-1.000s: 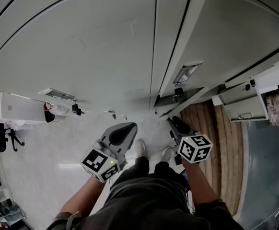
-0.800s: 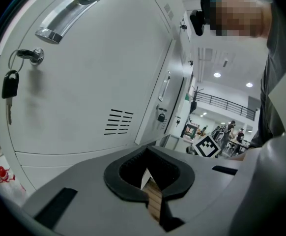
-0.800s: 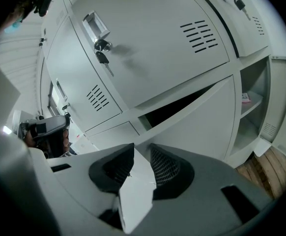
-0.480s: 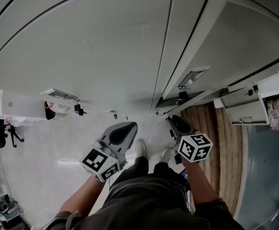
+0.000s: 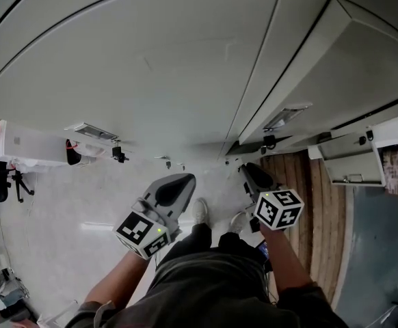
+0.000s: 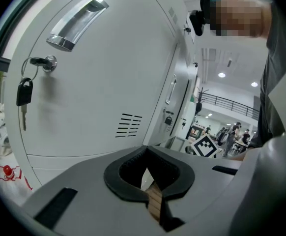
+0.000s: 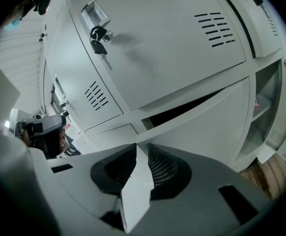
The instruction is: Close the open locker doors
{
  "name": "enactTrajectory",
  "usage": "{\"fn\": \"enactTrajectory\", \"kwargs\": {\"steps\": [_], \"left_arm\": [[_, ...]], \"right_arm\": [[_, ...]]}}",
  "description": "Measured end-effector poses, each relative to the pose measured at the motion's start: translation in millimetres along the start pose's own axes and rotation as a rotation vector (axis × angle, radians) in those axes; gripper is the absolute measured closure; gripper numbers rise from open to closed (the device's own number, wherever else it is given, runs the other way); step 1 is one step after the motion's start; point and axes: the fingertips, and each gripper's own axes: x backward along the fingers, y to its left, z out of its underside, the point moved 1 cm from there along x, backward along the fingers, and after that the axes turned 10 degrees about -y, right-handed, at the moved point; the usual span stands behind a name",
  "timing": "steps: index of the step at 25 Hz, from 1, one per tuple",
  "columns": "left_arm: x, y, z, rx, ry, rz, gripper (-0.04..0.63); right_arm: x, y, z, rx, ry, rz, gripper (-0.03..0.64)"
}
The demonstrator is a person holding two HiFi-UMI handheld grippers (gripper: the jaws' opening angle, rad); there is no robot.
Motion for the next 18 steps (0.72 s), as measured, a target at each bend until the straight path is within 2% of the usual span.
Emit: {"fn": "enactTrajectory", "kwargs": {"steps": [18], "left_arm": [[6,16,-3,0.005,-0.027,-0.048,0.592]], "right_arm": [[-22,-4,-4,0.028,0.032,-0.003,0.577]]}}
